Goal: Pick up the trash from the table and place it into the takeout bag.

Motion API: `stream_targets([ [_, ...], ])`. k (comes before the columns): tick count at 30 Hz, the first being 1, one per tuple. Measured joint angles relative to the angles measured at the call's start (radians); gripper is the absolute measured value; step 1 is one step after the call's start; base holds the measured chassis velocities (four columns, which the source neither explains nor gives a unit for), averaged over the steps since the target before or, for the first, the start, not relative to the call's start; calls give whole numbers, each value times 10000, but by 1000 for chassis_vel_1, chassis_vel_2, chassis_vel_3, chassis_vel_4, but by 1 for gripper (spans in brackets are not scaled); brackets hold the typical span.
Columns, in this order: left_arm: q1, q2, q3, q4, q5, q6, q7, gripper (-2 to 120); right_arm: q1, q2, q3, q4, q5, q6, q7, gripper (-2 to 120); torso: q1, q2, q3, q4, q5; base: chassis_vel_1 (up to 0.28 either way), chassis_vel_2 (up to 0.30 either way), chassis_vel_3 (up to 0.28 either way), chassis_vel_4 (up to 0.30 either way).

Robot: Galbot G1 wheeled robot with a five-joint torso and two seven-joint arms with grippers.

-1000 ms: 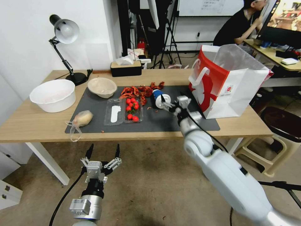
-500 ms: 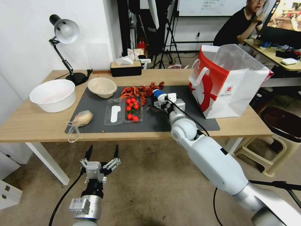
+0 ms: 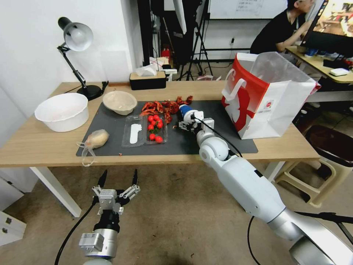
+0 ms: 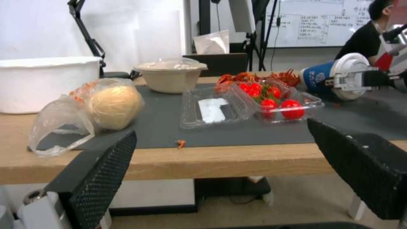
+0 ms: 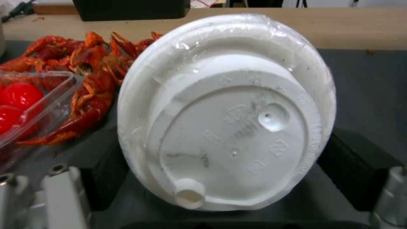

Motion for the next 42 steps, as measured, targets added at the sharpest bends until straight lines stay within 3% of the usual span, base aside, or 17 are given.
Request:
stream_targets([
  [6,8,13,11,0,-2,-40,-20,100,-162,-178,119,304,30,65,-77,80,0,0,0,1,0,0,0,0,0],
  [9,29,46,-3,-7,-3,-102,-54,100,-465,-621,391,885,-72,184,-390,68,0,-1,0,0,2,0,0,0,0],
  [12,46,49,-5,-17,-3,-139,-68,100,-765,-933,736,1415,-601,420,-791,64,0,-1,1,-1,2,0,0,0,0],
  [21,50,18,12,-51,38,-169,-78,100,-1422,-2154,2110,3965,-1552,769,-1426,63,-1,0,0,1,3,0,0,0,0],
  [26,47,-37,95,-51,151,-196,-56,100,-986,-3560,3409,5310,-765,209,-742,63,-2,1,-1,0,-3,0,0,0,0],
  [30,59,-53,181,-50,199,-196,-28,100,-539,-4206,3770,5439,26,-453,-87,63,-2,0,0,0,3,0,0,0,0],
  [31,86,-70,271,-61,269,-197,-10,100,-229,-4591,3938,5381,606,-1054,477,63,-3,1,0,-2,-1,0,0,0,0],
  [39,178,-139,489,-251,291,-180,7,100,468,-4821,3958,4961,2467,-2705,1930,63,-1,0,1,-1,2,0,0,0,0],
  [42,194,-149,532,-321,290,-129,35,100,925,-4594,3839,4614,4104,-3420,3119,63,-2,0,1,1,1,0,0,0,0],
])
